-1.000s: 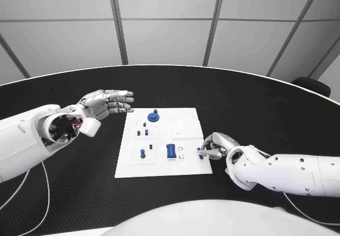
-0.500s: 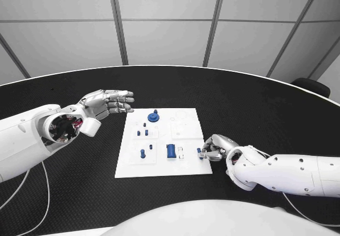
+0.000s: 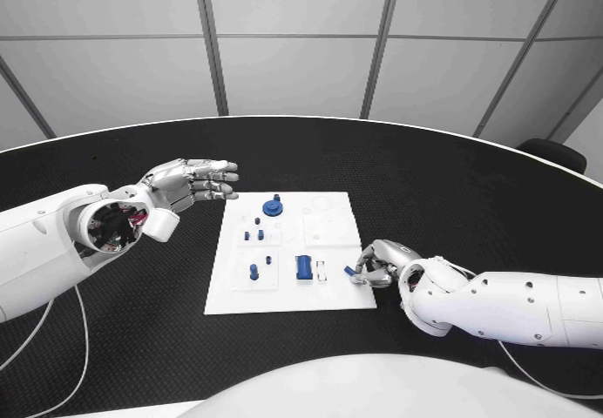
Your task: Assemble the parts on the task board
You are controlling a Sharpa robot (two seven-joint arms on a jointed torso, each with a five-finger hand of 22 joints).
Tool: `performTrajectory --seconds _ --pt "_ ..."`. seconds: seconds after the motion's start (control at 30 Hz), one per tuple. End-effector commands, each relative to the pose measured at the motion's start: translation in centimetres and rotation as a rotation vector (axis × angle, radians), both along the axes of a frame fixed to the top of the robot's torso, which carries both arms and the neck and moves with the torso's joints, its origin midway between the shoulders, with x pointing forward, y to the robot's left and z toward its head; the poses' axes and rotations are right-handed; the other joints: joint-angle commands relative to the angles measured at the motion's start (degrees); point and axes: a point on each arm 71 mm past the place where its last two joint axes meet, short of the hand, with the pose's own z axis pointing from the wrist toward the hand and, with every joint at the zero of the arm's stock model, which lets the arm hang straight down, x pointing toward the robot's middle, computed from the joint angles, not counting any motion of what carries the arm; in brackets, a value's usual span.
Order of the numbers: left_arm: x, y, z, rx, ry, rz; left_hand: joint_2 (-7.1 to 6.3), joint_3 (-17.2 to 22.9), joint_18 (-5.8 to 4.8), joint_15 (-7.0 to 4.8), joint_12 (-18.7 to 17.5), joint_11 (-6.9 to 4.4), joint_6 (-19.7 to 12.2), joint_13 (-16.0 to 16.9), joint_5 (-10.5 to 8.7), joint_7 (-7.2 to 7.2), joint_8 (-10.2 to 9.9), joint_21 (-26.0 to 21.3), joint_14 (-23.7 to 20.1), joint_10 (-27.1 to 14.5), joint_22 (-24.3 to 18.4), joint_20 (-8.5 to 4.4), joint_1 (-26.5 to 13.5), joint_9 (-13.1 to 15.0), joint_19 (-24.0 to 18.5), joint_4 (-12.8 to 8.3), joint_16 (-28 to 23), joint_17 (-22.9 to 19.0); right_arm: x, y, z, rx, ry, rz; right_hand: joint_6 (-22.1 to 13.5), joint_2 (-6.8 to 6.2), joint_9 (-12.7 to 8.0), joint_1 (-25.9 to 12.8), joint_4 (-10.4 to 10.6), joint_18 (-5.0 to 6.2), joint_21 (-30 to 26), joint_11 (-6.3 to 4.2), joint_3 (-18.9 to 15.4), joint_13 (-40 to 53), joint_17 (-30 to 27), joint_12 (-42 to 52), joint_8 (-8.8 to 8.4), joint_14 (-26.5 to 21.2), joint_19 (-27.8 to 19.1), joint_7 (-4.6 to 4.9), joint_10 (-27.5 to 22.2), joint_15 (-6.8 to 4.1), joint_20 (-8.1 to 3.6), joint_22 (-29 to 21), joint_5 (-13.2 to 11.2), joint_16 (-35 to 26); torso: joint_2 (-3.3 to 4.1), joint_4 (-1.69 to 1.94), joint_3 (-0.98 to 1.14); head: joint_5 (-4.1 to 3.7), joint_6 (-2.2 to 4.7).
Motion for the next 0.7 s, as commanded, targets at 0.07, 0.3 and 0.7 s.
performTrajectory --seconds 0.07,0.3,0.7 --pt "-0.01 0.02 -0.01 0.001 0.001 0.000 0.10 0.0 0.72 -0.17 0.3 -0.02 -0.2 0.0 -0.24 -0.04 0.0 -0.4 -0.4 -0.3 -0.1 -0.02 0.1 -0.1 0.4 0.3 -0.1 0.0 0.07 -0.08 -0.12 -0.026 0.004 0.009 -0.1 0.27 -6.5 1.9 -0.6 -0.52 0.0 -0.50 0.7 11.1 15.1 -0.2 0.53 5.9 5.7 0.29 2.5 -0.45 -0.44 14.6 -0.5 0.4 0.02 0.02 0.05 0.06 0.00" --pt "-0.05 0.07 -0.02 0.003 0.005 -0.002 0.09 0.0 0.71 -0.16 0.4 -0.01 -0.2 0.0 -0.24 -0.03 0.0 -0.4 -0.4 -0.4 -0.1 -0.02 0.1 -0.1 0.5 0.3 -0.1 0.1 0.05 0.10 -0.18 -0.076 0.010 0.036 -0.3 0.11 -6.2 2.8 -1.3 -0.49 -0.2 -0.45 1.4 11.1 15.1 -0.4 0.76 5.9 5.6 0.38 2.5 -0.44 -0.47 14.6 0.7 0.4 0.01 0.00 0.05 0.16 0.00" --pt "-0.08 0.10 -0.03 0.004 0.006 -0.001 0.08 0.0 0.71 -0.16 0.4 0.00 -0.2 0.0 -0.24 -0.03 0.0 -0.5 -0.4 -0.4 -0.1 -0.01 0.1 -0.1 0.5 0.4 -0.1 0.1 -0.46 0.66 0.52 -0.056 -0.012 0.030 -0.2 1.59 -4.7 3.4 -2.0 -0.61 0.4 -0.79 4.5 11.2 15.1 -0.2 2.46 5.9 5.7 0.02 2.6 -0.71 -0.72 14.7 10.2 0.4 -0.01 -0.01 0.03 0.24 0.00"
